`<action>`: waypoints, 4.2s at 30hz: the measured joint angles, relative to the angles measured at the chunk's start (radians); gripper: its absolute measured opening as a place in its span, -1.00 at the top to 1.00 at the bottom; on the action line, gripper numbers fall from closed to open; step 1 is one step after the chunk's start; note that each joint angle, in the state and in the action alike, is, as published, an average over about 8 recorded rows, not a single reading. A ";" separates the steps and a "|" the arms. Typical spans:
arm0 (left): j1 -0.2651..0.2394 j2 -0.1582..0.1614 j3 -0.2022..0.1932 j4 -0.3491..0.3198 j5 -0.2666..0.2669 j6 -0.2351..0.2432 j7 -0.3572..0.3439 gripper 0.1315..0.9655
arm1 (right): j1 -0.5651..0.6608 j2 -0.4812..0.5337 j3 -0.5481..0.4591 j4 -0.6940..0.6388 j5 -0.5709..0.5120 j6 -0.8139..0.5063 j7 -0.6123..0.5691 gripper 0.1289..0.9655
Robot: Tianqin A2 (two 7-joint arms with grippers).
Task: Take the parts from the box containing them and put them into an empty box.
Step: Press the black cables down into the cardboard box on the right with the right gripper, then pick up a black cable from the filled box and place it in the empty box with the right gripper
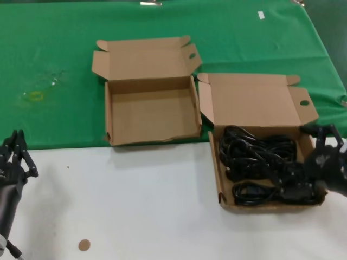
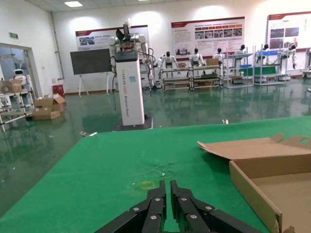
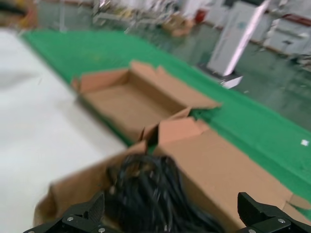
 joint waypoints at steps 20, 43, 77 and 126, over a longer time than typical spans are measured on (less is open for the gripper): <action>0.000 0.000 0.000 0.000 0.000 0.000 0.000 0.97 | 0.170 -0.018 -0.062 -0.163 -0.142 -0.261 -0.167 -0.97; 0.000 0.000 0.000 0.000 0.000 0.000 -0.001 0.97 | 0.259 -0.092 -0.078 -0.215 -0.227 -0.308 -0.213 -0.40; 0.000 0.000 0.000 0.000 0.000 0.000 0.000 0.97 | 0.303 -0.086 -0.056 -0.168 -0.262 -0.342 -0.204 0.75; 0.000 0.000 0.000 0.000 0.000 0.000 0.000 0.97 | 1.030 -0.767 -0.374 -0.796 -0.645 -0.344 -0.239 0.76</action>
